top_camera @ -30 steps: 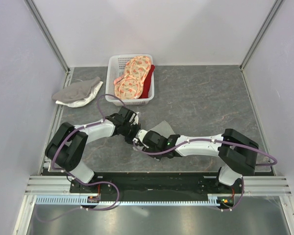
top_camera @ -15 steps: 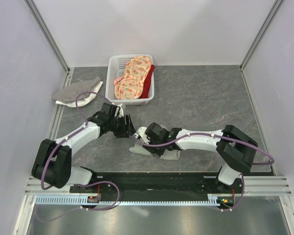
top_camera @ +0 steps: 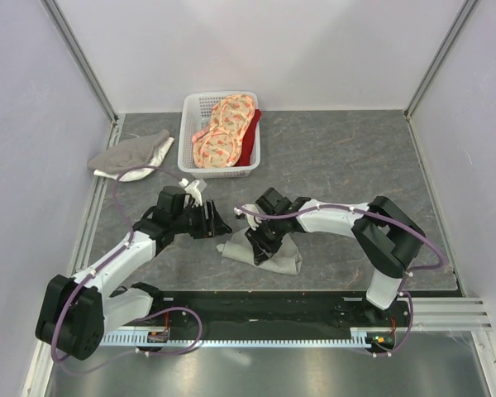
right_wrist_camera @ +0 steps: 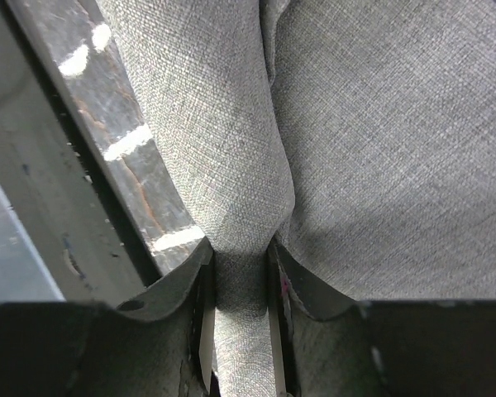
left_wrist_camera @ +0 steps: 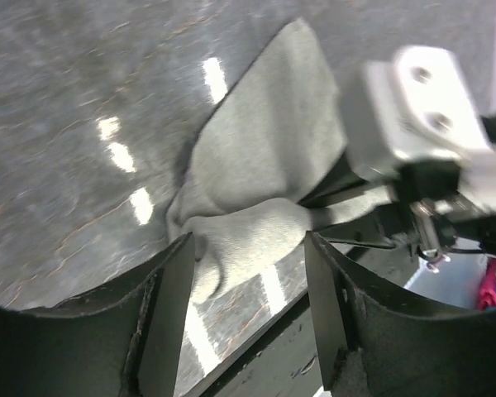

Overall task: Fold the napkin, place the utensils inside, and roll it up
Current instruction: Roll the napkin with the utensil

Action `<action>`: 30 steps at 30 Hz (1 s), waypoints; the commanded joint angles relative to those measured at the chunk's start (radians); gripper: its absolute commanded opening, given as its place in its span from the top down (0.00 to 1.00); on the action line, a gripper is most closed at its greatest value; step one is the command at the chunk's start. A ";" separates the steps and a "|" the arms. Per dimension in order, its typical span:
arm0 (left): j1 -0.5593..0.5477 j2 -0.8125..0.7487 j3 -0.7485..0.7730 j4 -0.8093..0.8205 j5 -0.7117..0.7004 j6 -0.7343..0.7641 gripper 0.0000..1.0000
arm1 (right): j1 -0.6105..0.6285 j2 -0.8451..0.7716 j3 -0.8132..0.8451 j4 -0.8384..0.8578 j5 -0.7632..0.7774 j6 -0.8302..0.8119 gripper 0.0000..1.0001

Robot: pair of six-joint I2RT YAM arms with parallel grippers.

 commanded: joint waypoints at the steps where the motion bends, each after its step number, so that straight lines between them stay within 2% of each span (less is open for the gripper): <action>1: -0.009 0.014 -0.021 0.116 0.097 -0.027 0.40 | -0.029 0.078 0.033 -0.090 -0.138 -0.020 0.66; 11: -0.050 0.095 -0.032 0.118 0.074 -0.063 0.51 | -0.079 0.162 0.069 -0.115 -0.169 -0.039 0.67; 23: -0.080 -0.015 -0.076 0.041 -0.088 -0.086 0.52 | -0.097 0.187 0.073 -0.119 -0.172 -0.039 0.69; 30: -0.087 -0.007 -0.076 0.032 -0.105 -0.084 0.51 | -0.097 0.196 0.070 -0.121 -0.175 -0.040 0.69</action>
